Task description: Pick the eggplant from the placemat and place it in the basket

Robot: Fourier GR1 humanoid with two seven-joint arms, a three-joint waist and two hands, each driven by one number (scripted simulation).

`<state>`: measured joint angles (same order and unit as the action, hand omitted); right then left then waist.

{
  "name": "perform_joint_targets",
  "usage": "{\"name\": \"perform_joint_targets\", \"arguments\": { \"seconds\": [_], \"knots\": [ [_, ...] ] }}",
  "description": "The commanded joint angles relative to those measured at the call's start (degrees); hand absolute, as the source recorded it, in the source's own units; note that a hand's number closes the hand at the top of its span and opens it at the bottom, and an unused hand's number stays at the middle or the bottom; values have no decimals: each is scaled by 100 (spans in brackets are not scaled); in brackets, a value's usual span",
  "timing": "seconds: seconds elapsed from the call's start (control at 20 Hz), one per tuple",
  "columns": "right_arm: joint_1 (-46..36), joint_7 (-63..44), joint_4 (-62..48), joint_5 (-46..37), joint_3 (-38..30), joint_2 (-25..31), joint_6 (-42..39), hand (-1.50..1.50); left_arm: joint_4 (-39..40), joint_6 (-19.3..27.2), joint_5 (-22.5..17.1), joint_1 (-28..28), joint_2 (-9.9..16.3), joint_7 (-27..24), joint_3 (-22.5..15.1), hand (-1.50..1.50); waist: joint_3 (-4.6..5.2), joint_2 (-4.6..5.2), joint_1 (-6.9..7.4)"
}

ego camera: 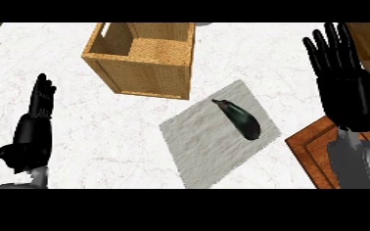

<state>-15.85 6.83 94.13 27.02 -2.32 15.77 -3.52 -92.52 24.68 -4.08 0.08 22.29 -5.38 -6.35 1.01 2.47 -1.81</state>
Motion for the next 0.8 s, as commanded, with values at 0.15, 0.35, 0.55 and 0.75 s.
{"name": "perform_joint_targets", "arguments": {
  "seconds": [0.15, 0.35, 0.55, 0.75],
  "knots": [
    [-554, -861, -1633, -1139, 490, 1175, -503, 150, 168, -470, -269, -498, 64, 672, -112, 0, -98, -117, 402],
    [-1215, -186, -2339, -712, 863, 447, -1357, 150, 458, -931, -696, -823, 53, 1108, -98, 0, -117, -119, 485],
    [-1483, -565, -2650, -2828, 1700, -137, 710, -150, 773, -892, -663, -1176, -70, 1279, -67, 0, -96, -198, 310],
    [-2249, -1840, -2887, -3826, 1701, 225, 1699, -150, 794, -899, -596, -1089, 33, 1218, -10, 0, -79, -231, 339]
  ]
}}
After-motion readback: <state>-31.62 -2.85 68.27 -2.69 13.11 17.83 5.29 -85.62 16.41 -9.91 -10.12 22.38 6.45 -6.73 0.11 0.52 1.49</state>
